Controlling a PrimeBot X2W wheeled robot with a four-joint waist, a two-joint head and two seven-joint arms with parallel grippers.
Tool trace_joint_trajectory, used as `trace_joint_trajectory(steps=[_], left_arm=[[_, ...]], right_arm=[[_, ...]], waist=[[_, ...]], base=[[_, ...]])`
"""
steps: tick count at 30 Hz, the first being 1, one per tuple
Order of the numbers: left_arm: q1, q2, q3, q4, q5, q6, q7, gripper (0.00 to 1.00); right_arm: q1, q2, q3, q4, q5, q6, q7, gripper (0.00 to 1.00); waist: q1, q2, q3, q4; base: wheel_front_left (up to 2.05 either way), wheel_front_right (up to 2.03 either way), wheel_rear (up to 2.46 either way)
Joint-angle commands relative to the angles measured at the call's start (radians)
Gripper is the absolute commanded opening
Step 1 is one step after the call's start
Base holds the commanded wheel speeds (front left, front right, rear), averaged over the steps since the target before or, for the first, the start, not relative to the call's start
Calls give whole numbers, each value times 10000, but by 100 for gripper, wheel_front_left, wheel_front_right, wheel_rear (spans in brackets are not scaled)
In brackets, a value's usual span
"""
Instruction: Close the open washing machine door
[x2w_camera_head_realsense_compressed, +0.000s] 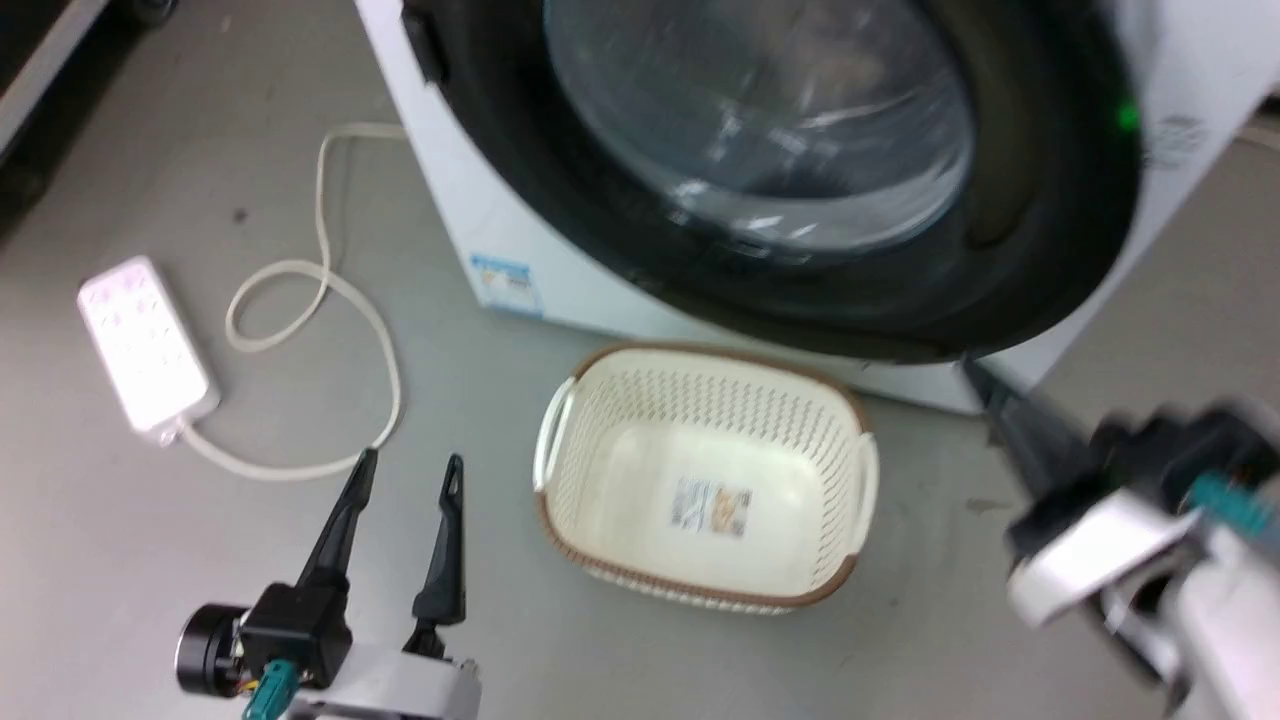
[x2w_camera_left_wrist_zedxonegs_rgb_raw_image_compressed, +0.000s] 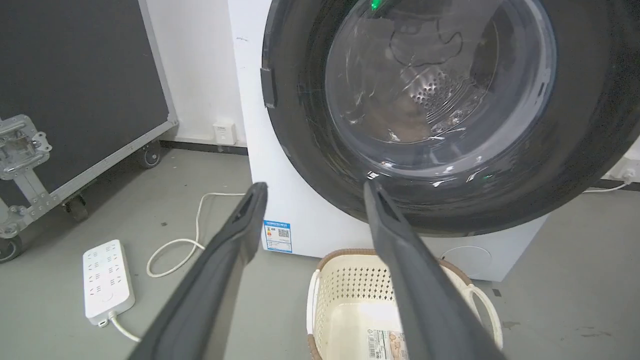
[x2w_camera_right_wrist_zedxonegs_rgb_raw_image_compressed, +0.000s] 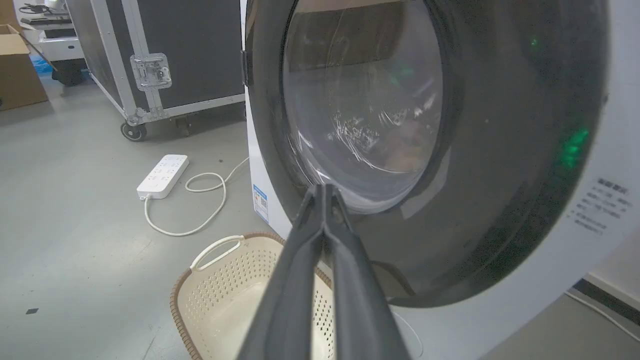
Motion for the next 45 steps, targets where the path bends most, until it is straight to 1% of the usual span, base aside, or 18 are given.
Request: trace_joint_trajectory(steps=[1, 5, 6, 10, 13, 14, 19, 22, 25, 30, 31, 32, 36, 39, 40, 45], left_arm=[[-196, -72, 15, -13, 65, -61, -43, 100], [-473, -211, -1, 34, 108, -148, -43, 100], [-650, -290, -26, 45, 115, -187, -43, 100], [-837, -359, -85, 55, 109, -200, -43, 100], [-939, -388, -123, 27, 99, -174, -43, 100], [-1008, -405, -147, -8, 78, -142, -43, 100], [-1111, -418, -159, 31, 45, -124, -43, 100], [-1186, -421, -181, 76, -6, -114, -43, 100], [-1223, -422, -219, 106, -45, -82, -43, 100], [-1200, -423, -155, 221, -53, -120, -43, 100], [-1103, -423, -108, 291, -42, -153, -43, 100], [-1052, -423, -87, 315, -39, -167, -43, 100], [-834, -424, 72, 479, -29, -266, -43, 100], [-599, -424, 190, 600, -32, -348, -43, 100], [-329, -424, 354, 709, -52, -414, -43, 100], [101, -424, 636, 974, -60, -554, -43, 100]], right_arm=[[-495, -314, 123, 59, 240, 8, 122, 0], [-1907, -1174, 436, 512, 1130, 8, 477, 0], [-2830, -1620, 424, 1149, 1679, 8, 704, 0], [-3837, -1809, 64, 2222, 2143, 8, 950, 0], [-4446, -1819, -215, 2928, 2289, 8, 1094, 0], [-5018, -1751, -574, 3648, 2373, 8, 1244, 0], [-5888, -1472, -1335, 4823, 2166, 8, 1396, 0], [-6318, -1291, -1612, 5297, 1853, 8, 1359, 0], [-6547, -1040, -1824, 5671, 1801, 8, 1309, 0], [-6403, -761, -1808, 5996, 1631, 8, 982, 0], [-5938, -541, -1665, 5926, 1551, 8, 511, 82], [-5723, -430, -1693, 5918, 1593, 8, 364, 100], [-4536, -58, -1766, 5651, 1523, 8, -278, 100], [-3401, 303, -2053, 5105, 1198, 8, -656, 100], [-2226, 762, -2293, 4282, 697, 8, -834, 100], [-329, 1814, -3208, 2743, -133, 8, -928, 100]], waist=[[-3, 0, 576, 439], [-3, 0, 1011, 719], [-3, 0, 1256, 890], [-3, 0, 1475, 1062], [-3, 0, 1610, 1147], [-3, 0, 1727, 1181], [-3, 0, 1842, 1167], [-3, 0, 1847, 1142], [-3, 0, 1784, 1084], [-3, 0, 1384, 909], [-3, 0, 952, 725], [-3, 0, 785, 657], [-3, 0, -15, 330], [-3, 0, -612, 30], [-3, 0, -1089, -310], [-3, 0, -1686, -803]], base=[[0, 0, 0], [0, 0, 0], [0, 0, 0], [0, 0, 0], [0, 0, 0], [0, 0, 0], [0, 0, 0], [0, 0, 0], [0, 0, 0], [0, 0, 0], [0, 0, 0], [0, 0, 0], [0, 0, 0], [0, 0, 0], [0, 0, 0], [0, 0, 0]])
